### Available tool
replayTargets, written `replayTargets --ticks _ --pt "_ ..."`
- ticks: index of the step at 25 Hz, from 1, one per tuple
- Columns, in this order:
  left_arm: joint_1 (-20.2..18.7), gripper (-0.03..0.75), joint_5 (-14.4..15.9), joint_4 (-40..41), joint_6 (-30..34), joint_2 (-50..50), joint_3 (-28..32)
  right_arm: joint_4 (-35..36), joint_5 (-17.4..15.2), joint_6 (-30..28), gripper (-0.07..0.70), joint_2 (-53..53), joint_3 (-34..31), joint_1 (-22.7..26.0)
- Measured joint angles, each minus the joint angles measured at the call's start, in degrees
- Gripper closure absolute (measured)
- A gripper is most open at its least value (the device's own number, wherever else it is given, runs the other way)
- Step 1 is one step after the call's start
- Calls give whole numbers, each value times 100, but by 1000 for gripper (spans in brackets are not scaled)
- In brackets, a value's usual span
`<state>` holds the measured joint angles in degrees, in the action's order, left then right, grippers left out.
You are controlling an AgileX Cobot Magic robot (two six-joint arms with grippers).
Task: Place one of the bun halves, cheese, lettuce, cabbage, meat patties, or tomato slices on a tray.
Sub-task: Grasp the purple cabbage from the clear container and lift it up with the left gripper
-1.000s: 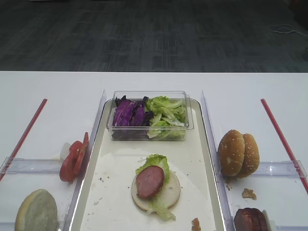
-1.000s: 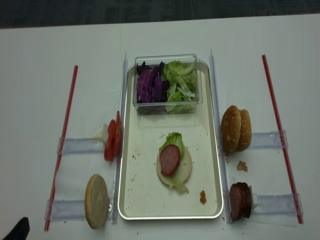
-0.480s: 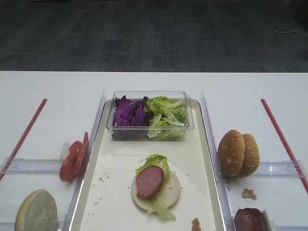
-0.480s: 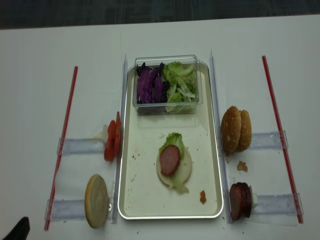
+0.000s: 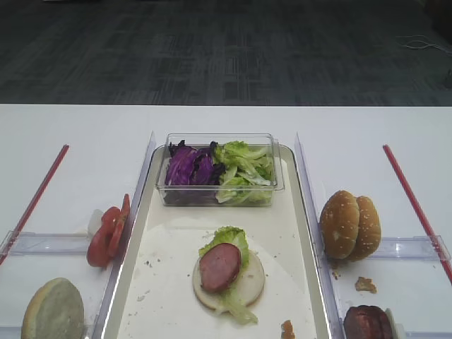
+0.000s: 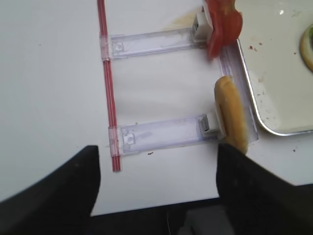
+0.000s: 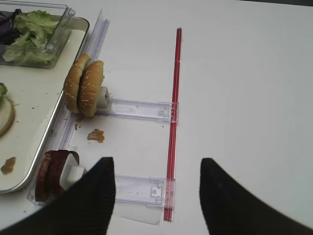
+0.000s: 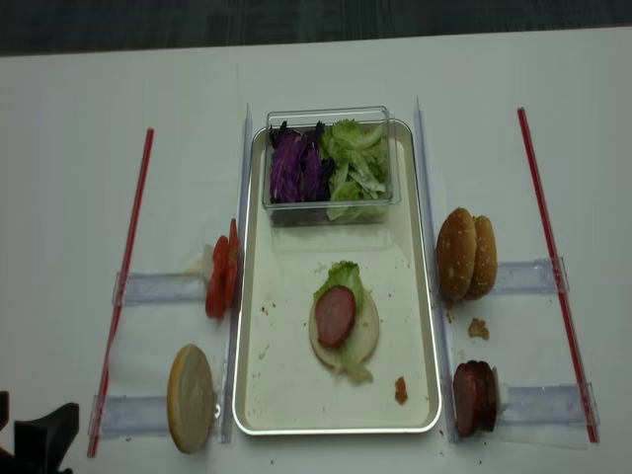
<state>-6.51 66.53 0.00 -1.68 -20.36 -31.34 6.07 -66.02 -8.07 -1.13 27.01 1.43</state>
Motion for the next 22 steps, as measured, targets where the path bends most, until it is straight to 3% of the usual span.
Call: replayTargets --ticks 5,12,22 --pt "0 242 14 -99 0 -1142 -541 0 0 0 219 0 0 0" --pt "0 242 302 -226 0 -2734 -1501 0 0 0 219 0 0 0" --pt "0 242 445 -245 0 -4975 -3232 0 0 0 219 0 0 0"
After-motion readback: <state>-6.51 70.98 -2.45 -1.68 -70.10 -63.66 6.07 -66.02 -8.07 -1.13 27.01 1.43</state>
